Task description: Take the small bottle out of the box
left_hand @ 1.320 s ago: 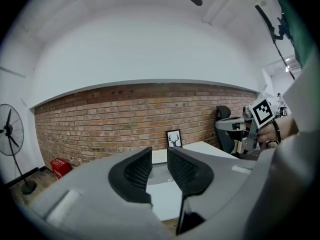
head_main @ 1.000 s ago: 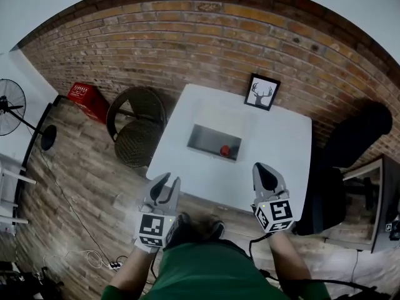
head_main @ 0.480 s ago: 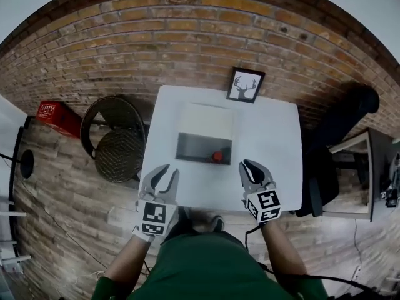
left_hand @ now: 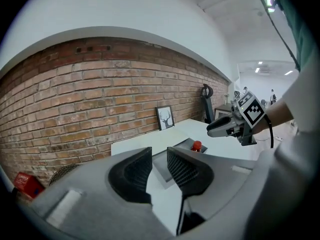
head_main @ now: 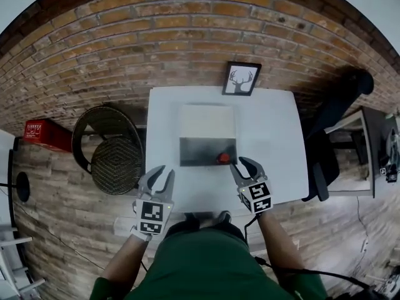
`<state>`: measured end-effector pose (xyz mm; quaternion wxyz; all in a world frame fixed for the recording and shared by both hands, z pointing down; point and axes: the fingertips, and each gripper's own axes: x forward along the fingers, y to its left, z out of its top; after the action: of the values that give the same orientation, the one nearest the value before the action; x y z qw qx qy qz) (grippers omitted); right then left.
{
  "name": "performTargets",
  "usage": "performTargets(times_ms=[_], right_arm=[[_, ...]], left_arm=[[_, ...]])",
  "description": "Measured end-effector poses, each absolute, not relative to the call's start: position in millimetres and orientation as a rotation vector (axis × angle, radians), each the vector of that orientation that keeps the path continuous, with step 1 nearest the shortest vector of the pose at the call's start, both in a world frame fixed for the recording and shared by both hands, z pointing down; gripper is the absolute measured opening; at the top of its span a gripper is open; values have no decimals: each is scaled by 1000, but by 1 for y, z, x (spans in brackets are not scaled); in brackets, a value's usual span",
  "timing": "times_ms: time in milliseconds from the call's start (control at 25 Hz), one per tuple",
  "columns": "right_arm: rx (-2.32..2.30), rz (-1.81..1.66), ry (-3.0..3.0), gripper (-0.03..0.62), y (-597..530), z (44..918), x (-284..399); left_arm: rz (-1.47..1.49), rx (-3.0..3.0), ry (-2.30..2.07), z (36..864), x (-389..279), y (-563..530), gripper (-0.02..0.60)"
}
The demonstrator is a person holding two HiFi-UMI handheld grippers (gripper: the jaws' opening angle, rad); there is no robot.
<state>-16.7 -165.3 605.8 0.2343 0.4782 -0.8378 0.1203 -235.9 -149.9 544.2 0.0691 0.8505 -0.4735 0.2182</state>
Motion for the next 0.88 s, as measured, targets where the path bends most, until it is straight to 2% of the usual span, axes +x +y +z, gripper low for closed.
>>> performTargets(times_ms=[400, 880], right_arm=[[1293, 437, -2246, 190, -183, 653, -33], [1161, 360, -2258, 190, -190, 670, -44]], left_arm=[[697, 2546, -1354, 564, -236, -157, 100], [678, 2450, -1404, 567, -219, -146, 95]])
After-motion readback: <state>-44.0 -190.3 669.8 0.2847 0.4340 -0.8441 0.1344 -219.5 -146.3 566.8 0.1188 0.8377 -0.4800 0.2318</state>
